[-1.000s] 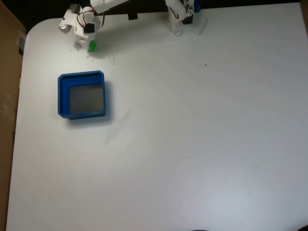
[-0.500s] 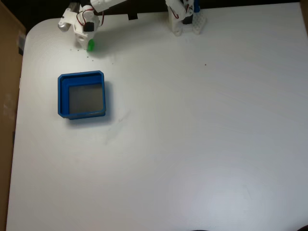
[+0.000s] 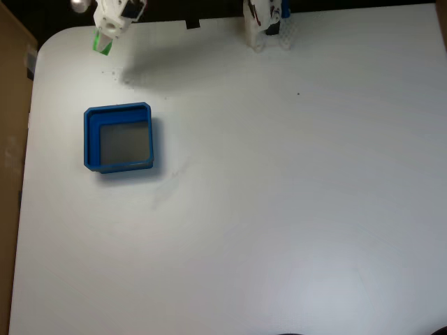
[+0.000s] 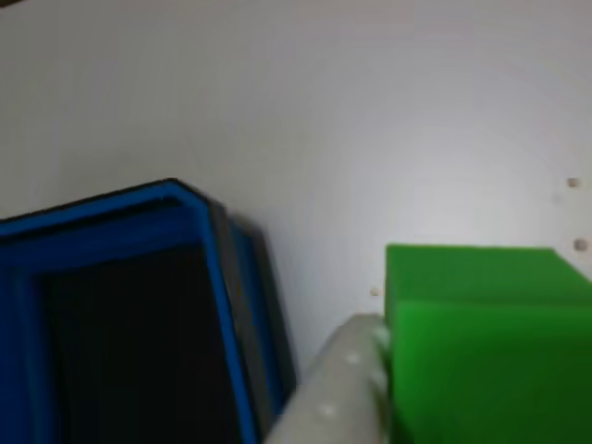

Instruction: Pick up green cube and drop it in the blue box

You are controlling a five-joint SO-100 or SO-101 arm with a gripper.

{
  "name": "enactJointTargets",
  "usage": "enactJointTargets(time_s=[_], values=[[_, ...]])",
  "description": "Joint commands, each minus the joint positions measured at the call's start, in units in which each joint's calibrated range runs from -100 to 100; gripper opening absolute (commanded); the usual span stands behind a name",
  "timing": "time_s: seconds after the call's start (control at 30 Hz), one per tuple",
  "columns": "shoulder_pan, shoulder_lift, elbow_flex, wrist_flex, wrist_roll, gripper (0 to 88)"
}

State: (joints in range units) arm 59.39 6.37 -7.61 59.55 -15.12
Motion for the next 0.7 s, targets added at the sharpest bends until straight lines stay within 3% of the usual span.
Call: enactJointTargets(time_s=[0.0, 0.3, 0.67], values=[[-4.62, -4.49, -2.96, -0.18, 0.54, 0.9], [-11.99, -4.32, -2.87, -0.18, 8.89, 0.9], [-17.77, -3.9, -2.96, -0.84, 9.62, 1.0]])
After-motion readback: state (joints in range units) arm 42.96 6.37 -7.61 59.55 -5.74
